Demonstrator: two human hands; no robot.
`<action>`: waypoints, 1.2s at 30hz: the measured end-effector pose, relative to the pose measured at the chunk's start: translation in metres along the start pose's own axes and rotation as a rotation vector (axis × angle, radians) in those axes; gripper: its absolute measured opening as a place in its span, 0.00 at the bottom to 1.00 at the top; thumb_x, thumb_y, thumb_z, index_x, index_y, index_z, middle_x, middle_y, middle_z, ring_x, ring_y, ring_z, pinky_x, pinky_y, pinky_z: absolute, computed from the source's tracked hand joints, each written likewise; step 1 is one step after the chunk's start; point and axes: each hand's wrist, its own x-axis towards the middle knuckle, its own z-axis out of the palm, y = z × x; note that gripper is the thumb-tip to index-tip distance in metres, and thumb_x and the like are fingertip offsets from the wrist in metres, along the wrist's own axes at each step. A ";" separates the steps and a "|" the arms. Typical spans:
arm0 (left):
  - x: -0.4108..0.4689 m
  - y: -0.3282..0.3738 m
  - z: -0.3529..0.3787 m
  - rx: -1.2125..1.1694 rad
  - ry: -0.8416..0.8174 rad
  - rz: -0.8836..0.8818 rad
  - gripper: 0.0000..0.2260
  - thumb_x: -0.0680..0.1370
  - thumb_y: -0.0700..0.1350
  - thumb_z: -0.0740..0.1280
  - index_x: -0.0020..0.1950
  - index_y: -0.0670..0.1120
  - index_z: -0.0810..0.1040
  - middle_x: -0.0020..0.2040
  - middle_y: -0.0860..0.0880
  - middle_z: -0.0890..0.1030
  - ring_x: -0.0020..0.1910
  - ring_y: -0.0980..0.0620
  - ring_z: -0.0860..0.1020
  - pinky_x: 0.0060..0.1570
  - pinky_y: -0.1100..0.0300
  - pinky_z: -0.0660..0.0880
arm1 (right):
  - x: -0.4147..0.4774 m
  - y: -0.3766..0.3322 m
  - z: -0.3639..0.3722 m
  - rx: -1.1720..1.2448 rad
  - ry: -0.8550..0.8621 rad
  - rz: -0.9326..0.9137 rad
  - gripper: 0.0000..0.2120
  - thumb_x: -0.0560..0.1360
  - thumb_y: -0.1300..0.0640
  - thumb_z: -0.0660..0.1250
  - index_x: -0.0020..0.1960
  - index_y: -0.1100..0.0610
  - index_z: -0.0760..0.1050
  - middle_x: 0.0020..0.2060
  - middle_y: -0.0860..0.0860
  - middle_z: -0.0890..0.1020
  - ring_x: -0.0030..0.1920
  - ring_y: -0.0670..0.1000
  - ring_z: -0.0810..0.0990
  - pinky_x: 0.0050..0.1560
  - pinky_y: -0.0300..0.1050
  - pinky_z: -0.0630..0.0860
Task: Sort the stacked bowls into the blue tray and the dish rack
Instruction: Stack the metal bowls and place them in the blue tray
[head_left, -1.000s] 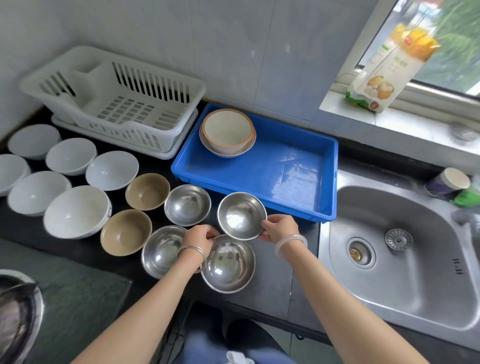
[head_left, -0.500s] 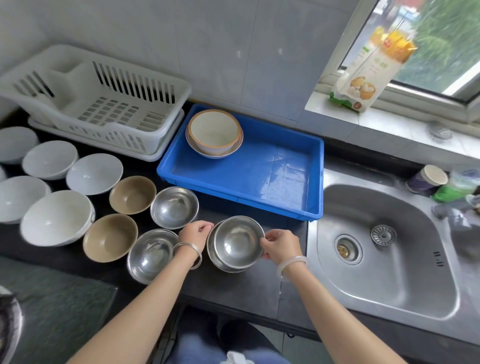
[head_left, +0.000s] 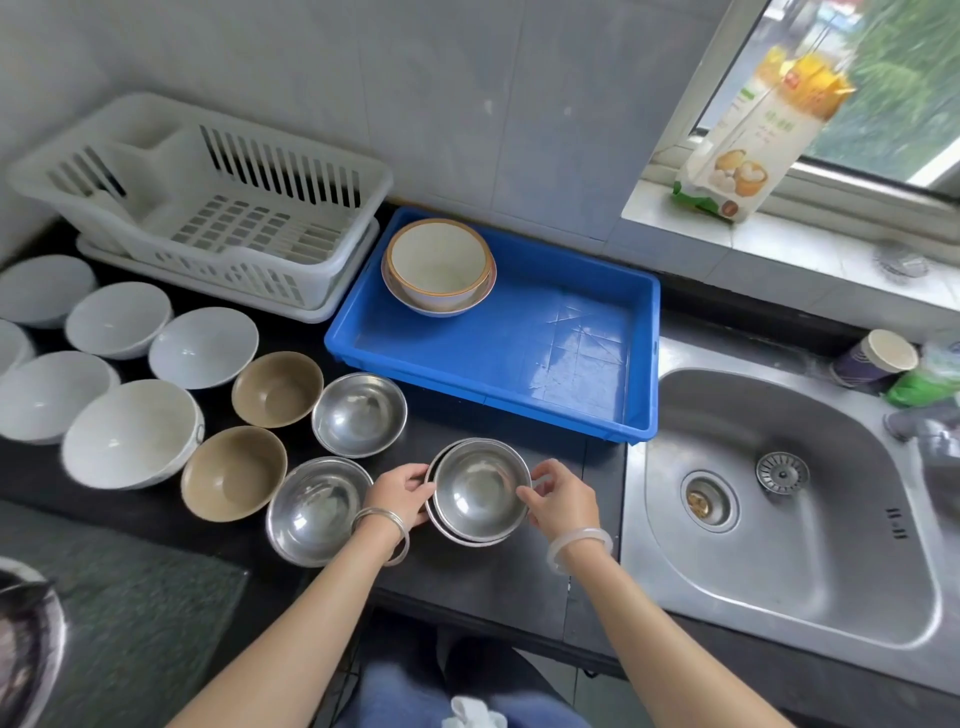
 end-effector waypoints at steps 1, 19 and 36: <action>0.000 0.000 0.000 -0.007 -0.002 -0.003 0.15 0.76 0.34 0.63 0.63 0.40 0.74 0.51 0.43 0.77 0.49 0.47 0.76 0.47 0.54 0.76 | 0.001 0.002 0.000 0.025 -0.009 0.018 0.07 0.71 0.53 0.71 0.47 0.50 0.75 0.38 0.50 0.80 0.37 0.52 0.81 0.43 0.47 0.81; -0.012 0.073 0.008 -0.138 -0.048 0.118 0.13 0.77 0.35 0.63 0.61 0.39 0.75 0.51 0.43 0.79 0.49 0.48 0.78 0.44 0.58 0.77 | 0.021 -0.034 -0.042 0.729 -0.269 0.138 0.14 0.75 0.64 0.65 0.61 0.58 0.76 0.41 0.53 0.84 0.34 0.48 0.85 0.32 0.39 0.80; 0.101 0.186 0.079 -0.139 -0.035 0.080 0.10 0.77 0.37 0.61 0.57 0.41 0.76 0.49 0.43 0.76 0.47 0.44 0.75 0.44 0.50 0.77 | 0.162 -0.094 -0.077 0.699 -0.059 0.249 0.19 0.76 0.61 0.65 0.66 0.59 0.71 0.53 0.55 0.78 0.36 0.51 0.81 0.28 0.37 0.80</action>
